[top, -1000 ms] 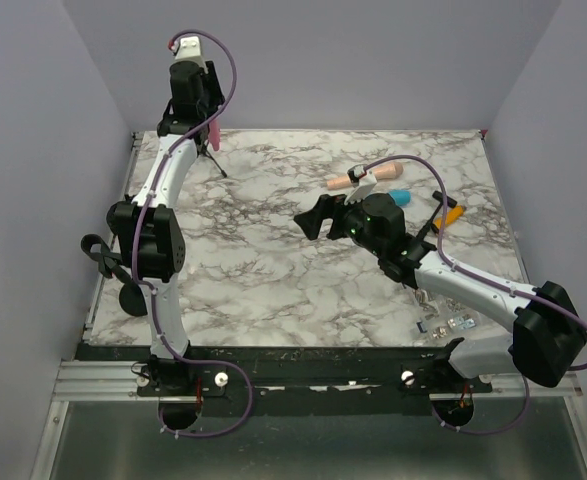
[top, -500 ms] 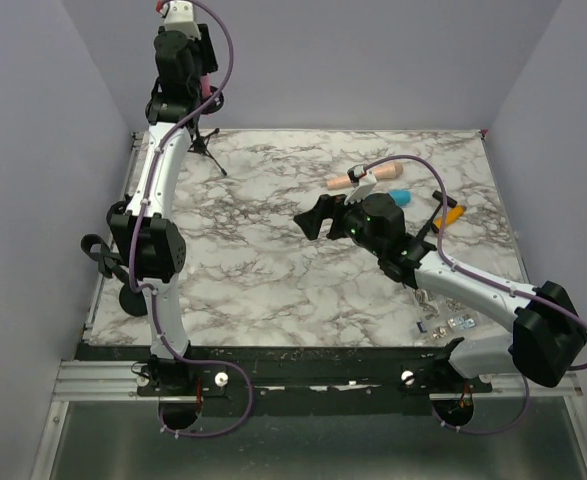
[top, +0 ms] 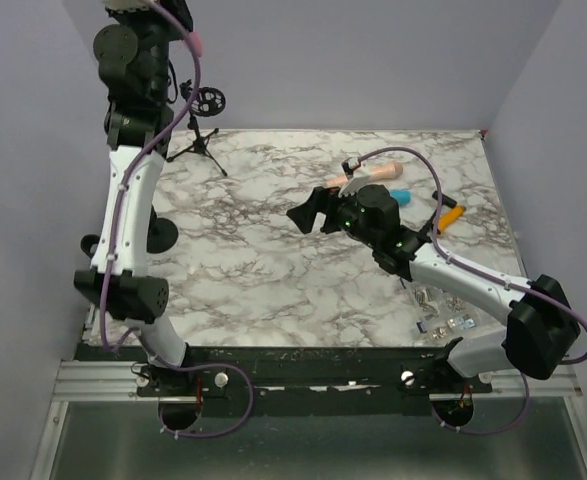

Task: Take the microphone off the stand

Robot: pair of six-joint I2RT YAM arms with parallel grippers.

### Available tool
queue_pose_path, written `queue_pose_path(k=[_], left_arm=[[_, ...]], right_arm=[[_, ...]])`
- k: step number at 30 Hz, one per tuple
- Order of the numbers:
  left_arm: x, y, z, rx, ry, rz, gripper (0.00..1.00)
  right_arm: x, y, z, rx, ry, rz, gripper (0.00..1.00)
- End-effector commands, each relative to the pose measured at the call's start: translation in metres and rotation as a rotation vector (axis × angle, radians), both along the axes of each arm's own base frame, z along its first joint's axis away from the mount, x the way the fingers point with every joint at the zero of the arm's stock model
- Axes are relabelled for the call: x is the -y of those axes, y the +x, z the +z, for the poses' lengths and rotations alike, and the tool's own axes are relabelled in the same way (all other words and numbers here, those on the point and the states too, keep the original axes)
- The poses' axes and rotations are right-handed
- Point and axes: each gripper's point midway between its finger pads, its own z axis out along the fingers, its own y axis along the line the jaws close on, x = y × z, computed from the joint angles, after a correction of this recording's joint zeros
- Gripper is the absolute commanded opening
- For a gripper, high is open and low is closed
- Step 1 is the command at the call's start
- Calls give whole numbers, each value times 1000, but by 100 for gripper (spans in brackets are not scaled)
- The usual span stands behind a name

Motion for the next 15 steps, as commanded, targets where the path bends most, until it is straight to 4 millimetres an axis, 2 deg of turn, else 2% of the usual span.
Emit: queue_pose_path(k=[1,3,6,9,11,15], left_arm=[[25,-89,44,142,-78,-172,0],[40,-109,20,91,-104,-271,0],[72,-124,-38,-42,-132,-449,0],[114,-150,-89,-137,-43,-644,0],[133,-163,-125,-218,39,-732,0],[158,-189,-193,-408,94,-920,0]], right_arm=[[-7,-9,12,-28,28,47,100],[-4,-12,11,-43,21,45,100],[2,-19,3,-77,9,42,100],[7,-30,-15,-129,-16,58,100],[12,-41,-33,-172,-37,74,100],[14,-69,-59,-257,-59,164,100]])
